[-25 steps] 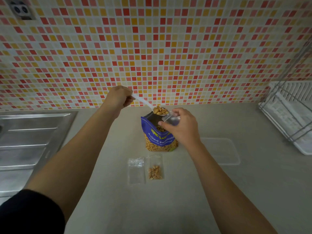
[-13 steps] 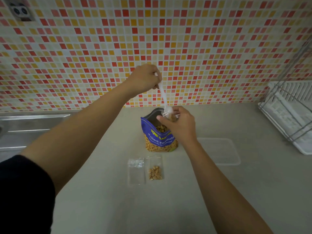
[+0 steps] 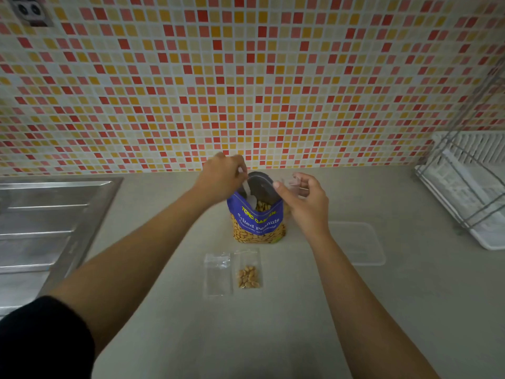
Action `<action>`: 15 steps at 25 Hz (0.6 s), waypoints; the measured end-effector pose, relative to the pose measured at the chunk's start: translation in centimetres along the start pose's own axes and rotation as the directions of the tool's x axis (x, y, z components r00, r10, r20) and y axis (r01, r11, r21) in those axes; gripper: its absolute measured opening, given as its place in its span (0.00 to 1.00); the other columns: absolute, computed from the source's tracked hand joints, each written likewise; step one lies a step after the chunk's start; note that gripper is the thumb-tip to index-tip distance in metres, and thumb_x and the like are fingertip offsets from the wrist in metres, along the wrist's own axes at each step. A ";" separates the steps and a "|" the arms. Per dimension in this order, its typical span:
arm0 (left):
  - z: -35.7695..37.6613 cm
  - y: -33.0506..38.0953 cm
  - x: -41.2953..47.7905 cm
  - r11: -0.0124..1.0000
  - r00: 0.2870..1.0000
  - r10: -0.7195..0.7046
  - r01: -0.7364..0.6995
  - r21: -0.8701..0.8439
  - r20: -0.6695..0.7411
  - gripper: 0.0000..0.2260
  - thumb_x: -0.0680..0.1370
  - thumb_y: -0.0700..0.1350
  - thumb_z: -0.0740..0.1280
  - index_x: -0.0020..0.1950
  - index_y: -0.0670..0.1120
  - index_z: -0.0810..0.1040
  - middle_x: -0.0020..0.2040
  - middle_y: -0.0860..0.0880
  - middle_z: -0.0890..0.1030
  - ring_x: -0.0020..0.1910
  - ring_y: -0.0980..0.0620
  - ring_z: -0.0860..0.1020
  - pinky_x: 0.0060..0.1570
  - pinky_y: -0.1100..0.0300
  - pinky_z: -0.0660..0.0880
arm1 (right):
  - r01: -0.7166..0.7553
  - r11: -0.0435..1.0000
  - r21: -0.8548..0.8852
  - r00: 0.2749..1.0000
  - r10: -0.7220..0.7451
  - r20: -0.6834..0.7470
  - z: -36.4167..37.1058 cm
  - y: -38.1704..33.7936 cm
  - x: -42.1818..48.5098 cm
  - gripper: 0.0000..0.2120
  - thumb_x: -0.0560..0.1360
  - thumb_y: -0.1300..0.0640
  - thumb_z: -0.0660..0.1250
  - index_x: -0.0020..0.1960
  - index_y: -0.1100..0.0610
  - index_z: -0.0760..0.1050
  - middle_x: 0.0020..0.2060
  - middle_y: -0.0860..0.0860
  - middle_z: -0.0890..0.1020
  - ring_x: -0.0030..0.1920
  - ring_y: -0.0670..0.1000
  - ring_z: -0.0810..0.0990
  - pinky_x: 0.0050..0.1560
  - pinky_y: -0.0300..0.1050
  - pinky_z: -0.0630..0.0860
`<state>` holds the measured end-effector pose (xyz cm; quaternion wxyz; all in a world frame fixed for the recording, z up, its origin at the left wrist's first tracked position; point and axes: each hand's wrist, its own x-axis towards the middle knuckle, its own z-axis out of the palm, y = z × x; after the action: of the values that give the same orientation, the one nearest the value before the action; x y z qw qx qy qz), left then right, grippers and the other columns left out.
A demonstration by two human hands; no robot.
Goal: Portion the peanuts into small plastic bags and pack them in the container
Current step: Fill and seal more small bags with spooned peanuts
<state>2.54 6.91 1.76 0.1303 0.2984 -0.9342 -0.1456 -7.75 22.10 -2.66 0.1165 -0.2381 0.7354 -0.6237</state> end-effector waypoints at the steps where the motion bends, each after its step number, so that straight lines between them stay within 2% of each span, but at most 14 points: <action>1: 1.2 0.5 -0.3 0.995 1.000 -0.008 0.008 0.103 0.006 0.10 0.79 0.48 0.61 0.56 0.46 0.76 0.51 0.43 0.79 0.51 0.46 0.75 0.48 0.56 0.69 | -0.009 1.000 0.018 1.000 0.009 0.003 -0.1 0.1 -0.1 0.21 0.66 0.48 0.75 0.56 0.51 0.74 0.45 0.39 0.76 0.46 0.39 0.76 0.38 0.21 0.70; 3: 2.9 1.9 -0.9 0.974 0.998 -0.061 0.053 0.220 0.031 0.11 0.79 0.49 0.59 0.59 0.49 0.75 0.53 0.44 0.77 0.57 0.46 0.72 0.54 0.53 0.66 | -0.015 0.998 0.066 1.000 0.014 0.018 -0.3 0.5 -0.2 0.20 0.66 0.49 0.76 0.55 0.51 0.74 0.45 0.40 0.77 0.46 0.39 0.76 0.40 0.22 0.71; 5: 3.9 3.8 -1.5 0.976 0.992 -0.122 0.115 0.186 0.028 0.10 0.79 0.46 0.58 0.57 0.50 0.76 0.52 0.46 0.77 0.58 0.47 0.71 0.55 0.53 0.64 | -0.014 0.995 0.094 0.999 0.011 0.039 -0.4 0.9 -0.3 0.21 0.66 0.50 0.76 0.55 0.51 0.73 0.46 0.42 0.79 0.48 0.40 0.77 0.43 0.26 0.73; 7: 4.3 4.4 -1.6 0.970 0.972 -0.232 0.233 0.061 -0.029 0.11 0.78 0.44 0.58 0.55 0.51 0.77 0.52 0.46 0.78 0.57 0.47 0.72 0.55 0.52 0.63 | -0.011 0.995 0.097 0.998 0.006 0.056 -0.4 1.2 -0.3 0.21 0.66 0.49 0.76 0.56 0.50 0.73 0.47 0.44 0.80 0.49 0.42 0.78 0.46 0.30 0.74; 10: 4.0 3.5 -1.1 0.900 0.914 -0.403 0.386 -0.203 -0.050 0.09 0.78 0.44 0.59 0.50 0.52 0.78 0.52 0.48 0.79 0.56 0.47 0.74 0.54 0.54 0.62 | -0.014 0.994 0.111 0.998 0.008 0.058 -0.5 1.7 -0.1 0.21 0.66 0.49 0.76 0.55 0.50 0.74 0.48 0.45 0.80 0.51 0.44 0.78 0.48 0.33 0.73; 11: 3.8 3.0 -0.9 0.879 0.905 -0.424 0.403 -0.256 -0.033 0.08 0.78 0.45 0.59 0.47 0.53 0.77 0.52 0.49 0.79 0.55 0.47 0.74 0.56 0.55 0.63 | -0.016 0.994 0.112 0.998 0.010 0.057 -0.6 1.8 -0.1 0.21 0.66 0.49 0.76 0.55 0.50 0.74 0.48 0.45 0.80 0.52 0.45 0.78 0.48 0.33 0.72; 13: 3.4 2.0 -0.8 0.840 0.893 -0.450 0.422 -0.340 -0.004 0.07 0.78 0.46 0.60 0.44 0.54 0.76 0.52 0.49 0.81 0.53 0.47 0.76 0.59 0.50 0.70 | -0.018 0.993 0.118 0.998 0.011 0.060 -0.5 2.0 0.0 0.20 0.66 0.49 0.76 0.55 0.49 0.74 0.48 0.44 0.80 0.52 0.45 0.78 0.47 0.32 0.72; 15: 2.9 1.1 -0.8 0.767 0.878 -0.478 0.428 -0.478 0.020 0.06 0.78 0.45 0.60 0.44 0.51 0.76 0.51 0.48 0.81 0.52 0.48 0.77 0.57 0.48 0.75 | -0.016 0.992 0.124 0.998 0.008 0.062 -0.5 2.0 0.0 0.20 0.66 0.49 0.76 0.54 0.49 0.74 0.47 0.44 0.80 0.52 0.45 0.78 0.44 0.30 0.73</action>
<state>1.60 8.79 -0.67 0.2072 0.4814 -0.7630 -0.3784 -8.43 22.76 -4.52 0.1572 -0.2450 0.6927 -0.6599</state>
